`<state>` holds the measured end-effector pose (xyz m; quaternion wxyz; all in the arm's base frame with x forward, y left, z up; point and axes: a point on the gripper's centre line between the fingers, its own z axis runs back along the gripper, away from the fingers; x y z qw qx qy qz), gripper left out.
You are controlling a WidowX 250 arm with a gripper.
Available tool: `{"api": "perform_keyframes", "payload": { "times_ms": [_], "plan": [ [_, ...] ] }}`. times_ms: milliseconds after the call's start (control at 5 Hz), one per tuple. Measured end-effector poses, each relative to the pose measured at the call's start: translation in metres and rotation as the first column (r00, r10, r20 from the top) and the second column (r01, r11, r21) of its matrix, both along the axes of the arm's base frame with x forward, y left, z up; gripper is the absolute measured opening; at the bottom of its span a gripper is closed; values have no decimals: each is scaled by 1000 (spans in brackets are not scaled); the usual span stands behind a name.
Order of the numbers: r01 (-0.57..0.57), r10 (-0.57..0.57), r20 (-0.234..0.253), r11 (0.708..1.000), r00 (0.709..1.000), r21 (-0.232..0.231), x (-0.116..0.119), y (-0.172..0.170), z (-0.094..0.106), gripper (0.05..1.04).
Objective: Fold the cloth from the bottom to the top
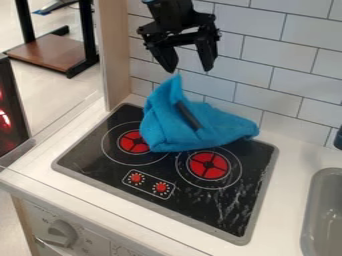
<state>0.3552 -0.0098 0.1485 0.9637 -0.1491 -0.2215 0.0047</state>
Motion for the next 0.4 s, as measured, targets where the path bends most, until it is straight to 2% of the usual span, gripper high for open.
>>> {"api": "perform_keyframes", "payload": {
  "times_ms": [200,400],
  "plan": [
    [-5,5,-4,1000,1000,20,-14,1,10,999],
    [16,-15,-24,999,1000,33,-18,2,9,999]
  ]
}}
